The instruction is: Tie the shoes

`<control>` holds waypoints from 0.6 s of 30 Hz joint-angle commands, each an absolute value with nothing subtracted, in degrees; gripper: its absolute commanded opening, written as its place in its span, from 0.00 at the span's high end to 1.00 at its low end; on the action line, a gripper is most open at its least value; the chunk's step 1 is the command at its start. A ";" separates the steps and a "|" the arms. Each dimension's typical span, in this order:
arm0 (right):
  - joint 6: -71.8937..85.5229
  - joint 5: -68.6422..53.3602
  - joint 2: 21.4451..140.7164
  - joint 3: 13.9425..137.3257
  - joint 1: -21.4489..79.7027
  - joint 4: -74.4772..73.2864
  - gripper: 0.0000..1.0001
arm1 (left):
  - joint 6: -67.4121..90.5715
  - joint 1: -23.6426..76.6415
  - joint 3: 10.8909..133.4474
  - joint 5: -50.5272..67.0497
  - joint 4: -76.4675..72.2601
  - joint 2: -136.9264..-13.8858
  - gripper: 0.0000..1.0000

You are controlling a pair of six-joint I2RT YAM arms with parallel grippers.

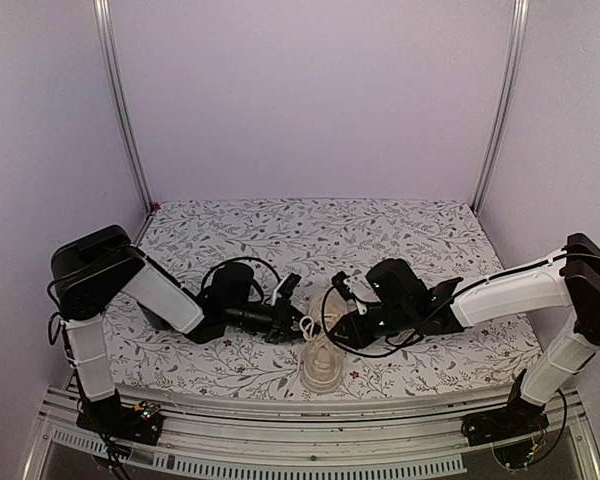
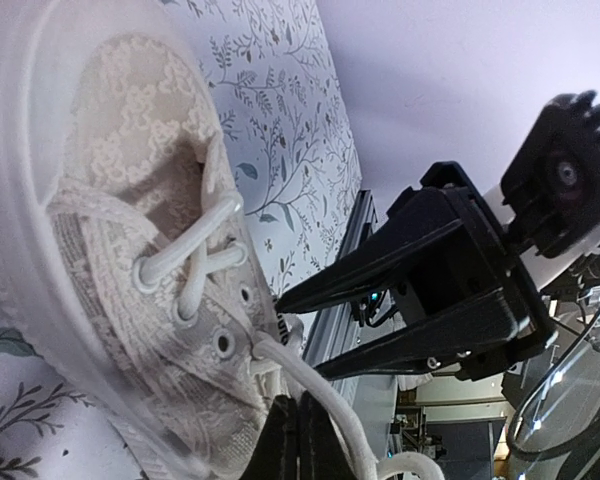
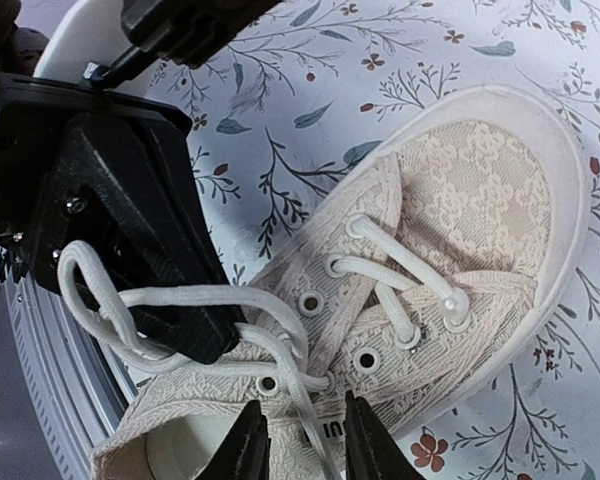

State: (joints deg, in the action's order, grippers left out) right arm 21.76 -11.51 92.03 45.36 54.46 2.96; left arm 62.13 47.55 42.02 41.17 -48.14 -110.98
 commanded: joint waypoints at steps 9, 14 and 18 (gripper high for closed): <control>18.27 -16.67 93.41 54.74 55.09 6.85 0.46 | 61.17 46.70 40.26 39.37 -47.98 -108.90 1.00; 17.45 -18.90 97.40 58.07 56.04 7.69 0.44 | 61.00 46.67 40.33 39.50 -47.99 -108.64 1.00; 17.46 -19.63 98.05 57.89 56.16 7.57 0.46 | 60.99 46.69 40.30 39.55 -47.92 -108.63 1.00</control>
State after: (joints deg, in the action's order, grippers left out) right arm 18.35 -17.58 96.90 57.23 55.66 6.92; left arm 62.06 47.22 40.75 39.59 -47.75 -110.24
